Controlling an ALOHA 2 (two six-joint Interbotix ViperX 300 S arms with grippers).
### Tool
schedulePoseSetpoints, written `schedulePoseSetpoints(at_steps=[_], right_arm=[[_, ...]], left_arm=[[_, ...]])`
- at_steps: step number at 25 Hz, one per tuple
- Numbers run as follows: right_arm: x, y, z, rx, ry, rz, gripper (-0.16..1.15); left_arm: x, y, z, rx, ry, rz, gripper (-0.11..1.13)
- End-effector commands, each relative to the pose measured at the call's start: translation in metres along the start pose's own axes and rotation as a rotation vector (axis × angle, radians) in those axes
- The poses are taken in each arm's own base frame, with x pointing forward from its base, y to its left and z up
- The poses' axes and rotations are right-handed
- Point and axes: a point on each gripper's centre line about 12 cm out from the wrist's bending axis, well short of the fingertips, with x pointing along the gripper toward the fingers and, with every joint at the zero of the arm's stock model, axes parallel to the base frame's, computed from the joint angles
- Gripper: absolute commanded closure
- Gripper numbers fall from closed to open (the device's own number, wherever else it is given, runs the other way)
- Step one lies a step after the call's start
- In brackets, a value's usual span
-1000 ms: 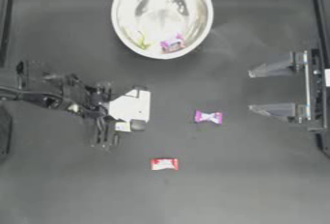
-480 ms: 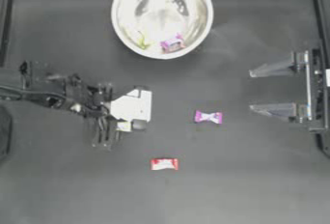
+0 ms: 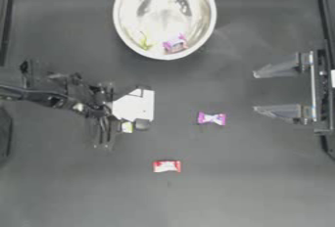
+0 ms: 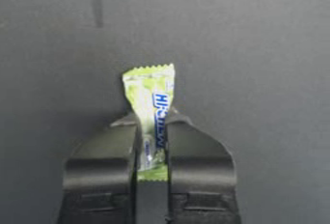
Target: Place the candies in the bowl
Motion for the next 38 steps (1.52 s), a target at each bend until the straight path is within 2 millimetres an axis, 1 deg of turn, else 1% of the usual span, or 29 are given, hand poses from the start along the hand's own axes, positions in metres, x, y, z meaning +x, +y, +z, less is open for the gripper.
schedulePoseSetpoints(at_steps=[1,5,8,10,14,20,25,29,34,38], right_arm=[[0.000,0.000,0.005,0.004,-0.017,0.000,0.02],[0.000,0.000,0.005,0.006,-0.029,-0.003,0.02],[0.000,-0.001,0.003,0.016,-0.038,-0.005,0.02],[0.000,-0.001,0.002,0.020,-0.041,-0.007,0.02],[0.000,-0.001,0.002,0.015,-0.044,-0.007,0.02],[0.000,-0.001,0.002,0.013,-0.045,-0.008,0.02],[0.000,-0.001,0.003,0.017,-0.053,-0.009,0.02],[0.000,-0.001,0.004,0.018,-0.060,-0.010,0.02],[0.000,-0.001,0.005,0.018,-0.069,-0.012,0.02],[0.000,-0.001,0.005,0.017,-0.068,-0.012,0.02]], left_arm=[[-0.044,0.000,0.024,0.024,-0.145,0.019,0.63],[-0.076,0.006,0.032,0.055,-0.239,0.065,0.62],[-0.098,0.019,0.036,0.061,-0.297,0.116,0.62],[-0.113,0.032,0.038,0.059,-0.341,0.160,0.62],[-0.134,0.063,0.041,0.052,-0.435,0.264,0.62],[-0.150,0.110,0.047,0.028,-0.590,0.405,0.62],[-0.152,0.151,0.049,-0.016,-0.627,0.486,0.62],[-0.149,0.176,0.061,-0.007,-0.616,0.524,0.62],[-0.132,0.209,0.079,-0.022,-0.588,0.544,0.62],[-0.112,0.226,0.082,-0.042,-0.551,0.539,0.63]])
